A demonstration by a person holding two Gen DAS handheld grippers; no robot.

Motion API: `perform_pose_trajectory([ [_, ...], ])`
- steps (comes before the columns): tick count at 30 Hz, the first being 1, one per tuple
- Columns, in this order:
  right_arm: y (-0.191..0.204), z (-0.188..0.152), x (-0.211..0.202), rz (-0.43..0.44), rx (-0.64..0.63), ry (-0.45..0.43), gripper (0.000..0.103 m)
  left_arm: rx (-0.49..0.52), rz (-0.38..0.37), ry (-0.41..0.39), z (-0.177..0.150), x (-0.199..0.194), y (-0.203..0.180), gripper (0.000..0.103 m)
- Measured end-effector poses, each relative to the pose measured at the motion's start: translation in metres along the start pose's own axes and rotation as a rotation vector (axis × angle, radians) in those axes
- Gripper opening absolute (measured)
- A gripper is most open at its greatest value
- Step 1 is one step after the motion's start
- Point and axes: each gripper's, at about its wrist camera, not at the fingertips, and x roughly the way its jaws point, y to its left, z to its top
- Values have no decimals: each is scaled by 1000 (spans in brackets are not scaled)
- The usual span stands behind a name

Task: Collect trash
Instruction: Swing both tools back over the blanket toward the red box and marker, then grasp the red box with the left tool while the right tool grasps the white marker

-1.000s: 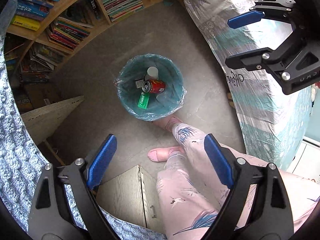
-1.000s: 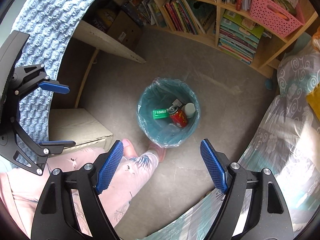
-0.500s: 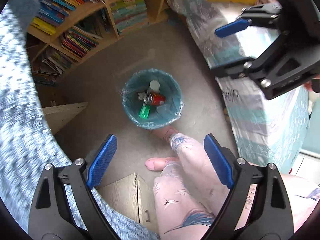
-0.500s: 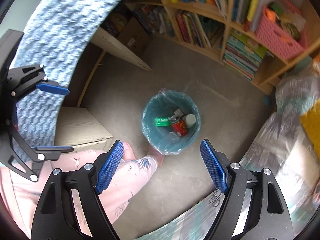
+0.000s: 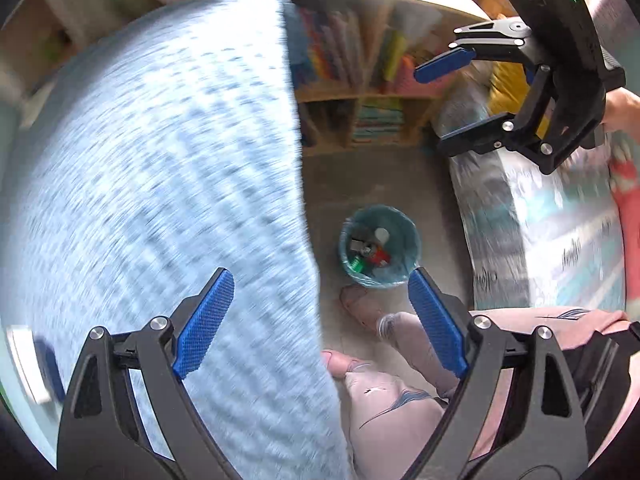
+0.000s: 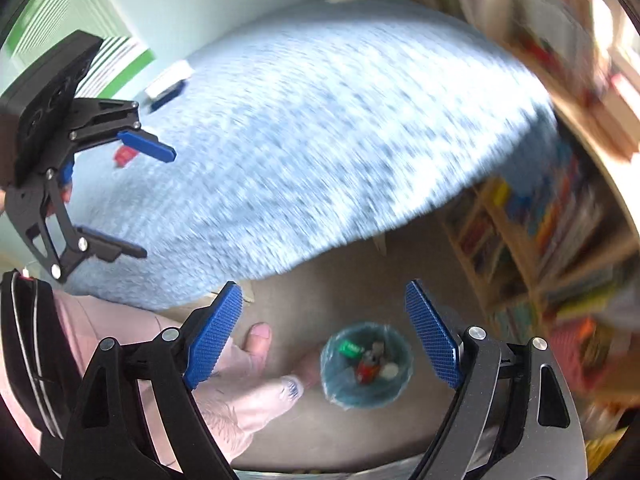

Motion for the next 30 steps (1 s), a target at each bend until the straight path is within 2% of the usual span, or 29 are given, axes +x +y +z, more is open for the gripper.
perform_pose_trajectory([
  [5, 50, 64, 21, 79, -199, -1, 84, -207, 122, -34, -62, -36, 62, 87],
  [7, 75, 85, 33, 126, -284, 12, 84, -281, 171, -28, -92, -46, 84, 87],
  [11, 123, 116, 57, 164, -434, 23, 84, -406, 262, -4, -146, -61, 120, 87],
  [15, 168, 141, 85, 207, -538, 43, 83, -504, 277, -8, -179, -71, 137, 87],
  [19, 202, 156, 112, 205, -617, 45, 83, -524, 298, 13, -200, -69, 150, 87],
  [26, 248, 175, 148, 209, -704, 85, 81, -550, 300, 27, -214, -48, 173, 87],
  [30, 260, 181, 171, 176, -728, 115, 74, -564, 270, 33, -217, -35, 185, 86],
])
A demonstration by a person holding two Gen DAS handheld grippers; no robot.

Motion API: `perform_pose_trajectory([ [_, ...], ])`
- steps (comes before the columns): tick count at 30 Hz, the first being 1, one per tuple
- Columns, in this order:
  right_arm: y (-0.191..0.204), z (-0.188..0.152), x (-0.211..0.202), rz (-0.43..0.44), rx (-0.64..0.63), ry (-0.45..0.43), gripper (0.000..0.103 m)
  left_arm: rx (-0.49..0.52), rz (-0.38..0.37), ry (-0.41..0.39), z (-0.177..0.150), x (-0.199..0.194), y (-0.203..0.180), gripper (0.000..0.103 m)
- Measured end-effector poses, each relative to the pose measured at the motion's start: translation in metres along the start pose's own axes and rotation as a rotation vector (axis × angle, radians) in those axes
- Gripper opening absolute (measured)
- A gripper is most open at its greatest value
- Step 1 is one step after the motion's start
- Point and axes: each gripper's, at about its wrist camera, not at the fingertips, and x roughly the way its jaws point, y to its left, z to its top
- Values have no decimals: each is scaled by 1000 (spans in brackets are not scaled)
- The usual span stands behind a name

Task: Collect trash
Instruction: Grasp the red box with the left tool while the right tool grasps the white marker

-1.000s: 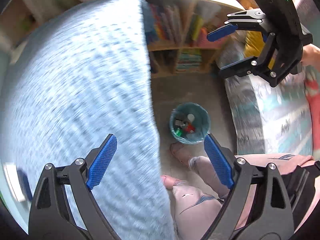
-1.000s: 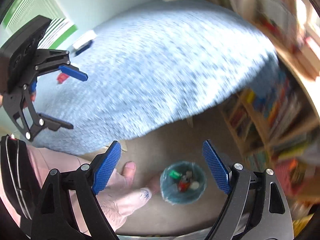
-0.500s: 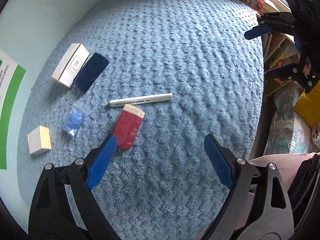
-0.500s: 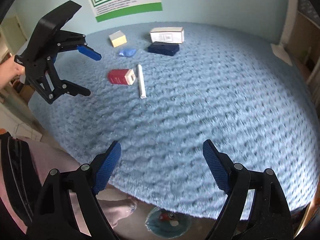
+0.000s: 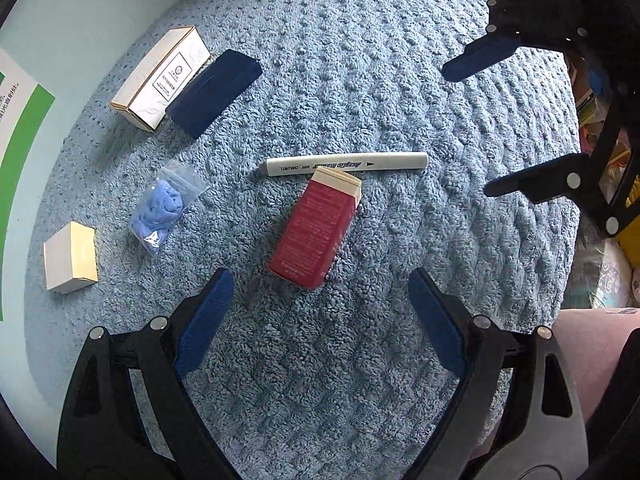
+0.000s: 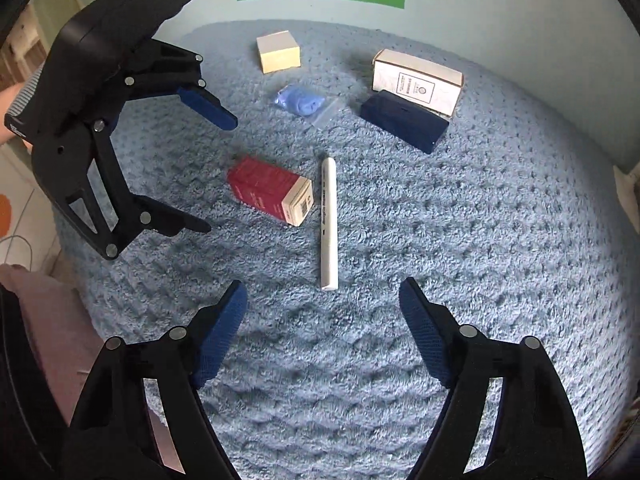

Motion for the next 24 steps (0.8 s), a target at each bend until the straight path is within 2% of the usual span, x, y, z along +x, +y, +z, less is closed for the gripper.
perform_pose_trajectory([
  [3, -1, 7, 16, -4, -1, 27, 70, 17, -2, 2, 2, 6, 4, 85],
  [7, -3, 17, 34, -8, 6, 53, 67, 31, -8, 14, 5, 16, 12, 76],
  [9, -4, 23, 43, -1, 9, 65, 61, 23, -20, 18, 7, 22, 17, 75],
  [11, -2, 28, 52, -2, 3, 75, 59, 19, -29, 21, 9, 27, 20, 73],
  [14, -1, 36, 66, -7, -9, 92, 51, 20, -40, 22, 11, 34, 26, 65],
  [16, -2, 40, 76, 20, 7, 102, 49, 15, -61, 30, 11, 39, 30, 50],
  [17, -2, 40, 79, 30, 14, 102, 43, 15, -75, 35, 11, 41, 32, 46],
  [19, 1, 41, 84, 18, 5, 96, 39, 13, -97, 42, 11, 45, 34, 37],
  [24, 5, 40, 85, 10, -15, 83, 24, 11, -103, 29, 7, 46, 30, 33],
])
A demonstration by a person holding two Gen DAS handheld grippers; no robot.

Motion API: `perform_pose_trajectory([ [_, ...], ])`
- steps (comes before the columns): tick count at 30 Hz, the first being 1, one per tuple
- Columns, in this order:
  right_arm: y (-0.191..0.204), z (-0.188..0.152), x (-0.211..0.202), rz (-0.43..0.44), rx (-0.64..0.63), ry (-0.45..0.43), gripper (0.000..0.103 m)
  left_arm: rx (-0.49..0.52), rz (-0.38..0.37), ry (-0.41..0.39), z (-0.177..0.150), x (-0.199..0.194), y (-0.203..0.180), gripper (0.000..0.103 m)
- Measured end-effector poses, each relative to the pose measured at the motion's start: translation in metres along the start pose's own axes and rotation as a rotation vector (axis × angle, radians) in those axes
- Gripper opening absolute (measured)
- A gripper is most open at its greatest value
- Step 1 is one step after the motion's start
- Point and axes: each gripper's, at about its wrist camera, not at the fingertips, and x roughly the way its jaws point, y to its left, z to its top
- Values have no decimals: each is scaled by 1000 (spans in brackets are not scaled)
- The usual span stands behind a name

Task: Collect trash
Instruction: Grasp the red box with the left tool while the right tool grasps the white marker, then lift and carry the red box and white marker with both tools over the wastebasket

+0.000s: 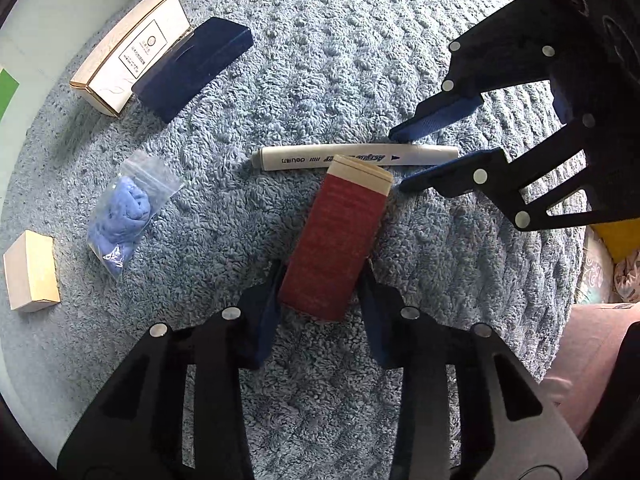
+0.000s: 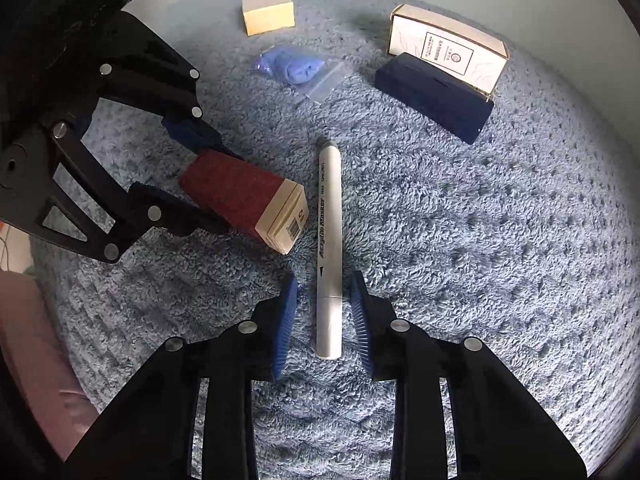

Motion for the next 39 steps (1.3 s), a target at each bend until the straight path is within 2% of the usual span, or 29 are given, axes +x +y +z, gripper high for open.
perform_pose_trajectory([
  [2, 3, -7, -6, -7, -7, -4, 14, -3, 2, 0, -6, 2, -2, 33],
  [16, -5, -22, -34, -32, 30, -24, 14, 10, 22, -16, 0, -20, -29, 29],
  [20, -12, -40, -55, -53, 59, -38, 14, 20, 25, -29, -2, -30, -29, 29],
  [30, -32, -92, -98, -113, 183, -68, 14, 114, 46, -64, 8, -47, -60, 29],
  [39, -30, -151, -138, -173, 306, -100, 14, 226, 25, -74, 27, -52, -102, 29],
])
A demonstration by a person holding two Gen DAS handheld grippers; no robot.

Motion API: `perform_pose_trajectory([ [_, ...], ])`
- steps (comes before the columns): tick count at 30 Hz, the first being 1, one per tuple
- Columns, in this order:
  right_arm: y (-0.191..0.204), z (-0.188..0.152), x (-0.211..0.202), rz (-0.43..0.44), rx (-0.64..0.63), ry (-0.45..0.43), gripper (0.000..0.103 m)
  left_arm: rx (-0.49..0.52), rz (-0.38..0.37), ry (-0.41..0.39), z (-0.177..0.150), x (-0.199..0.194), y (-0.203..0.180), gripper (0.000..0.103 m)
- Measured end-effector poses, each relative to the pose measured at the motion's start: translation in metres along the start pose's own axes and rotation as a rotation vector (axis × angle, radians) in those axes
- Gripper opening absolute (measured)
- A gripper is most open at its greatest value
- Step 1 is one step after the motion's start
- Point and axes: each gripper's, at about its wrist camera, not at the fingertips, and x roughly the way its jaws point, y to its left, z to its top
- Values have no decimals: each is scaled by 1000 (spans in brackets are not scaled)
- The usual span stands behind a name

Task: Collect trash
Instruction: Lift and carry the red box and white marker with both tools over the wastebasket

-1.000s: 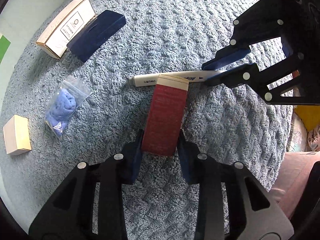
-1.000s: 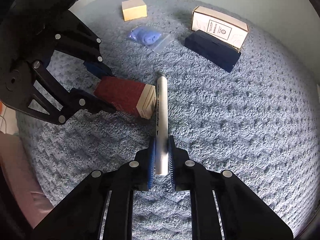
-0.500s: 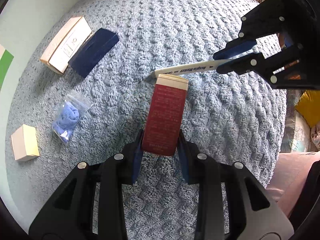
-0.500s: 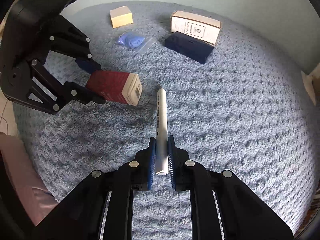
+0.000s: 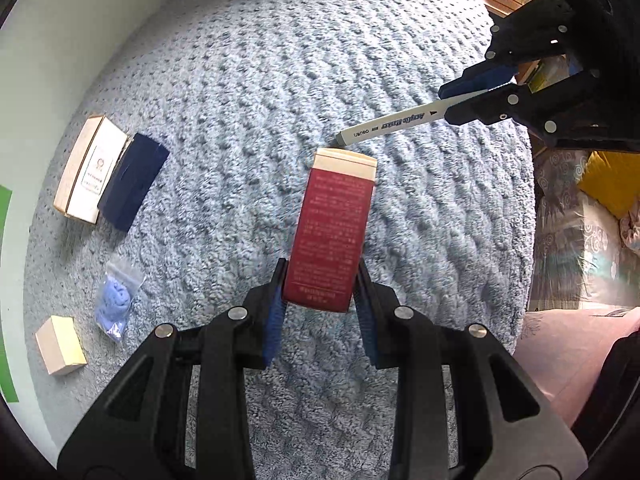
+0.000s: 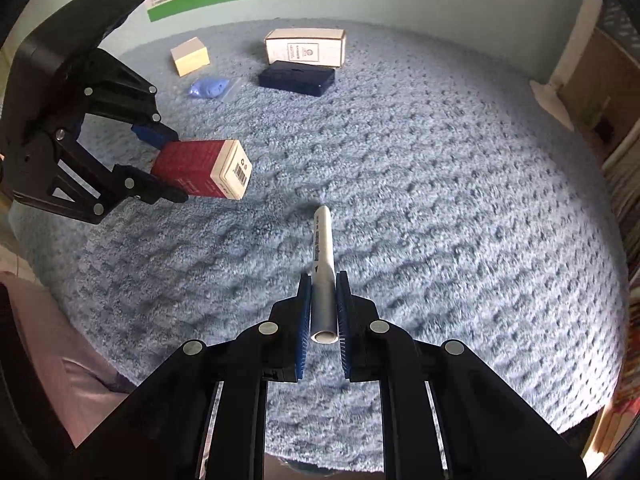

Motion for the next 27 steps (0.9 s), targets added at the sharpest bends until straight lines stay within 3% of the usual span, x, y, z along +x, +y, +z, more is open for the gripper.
perform_pose_trajectory([
  [12, -23, -90, -79, -120, 239, -59, 13, 269, -83, -13, 54, 6, -94, 29],
  [19, -27, -159, -128, -223, 399, -62, 13, 448, -162, -27, 83, 8, -173, 29],
  [27, -22, -237, -143, -291, 596, -34, 13, 642, -239, -10, 95, 23, -271, 29],
])
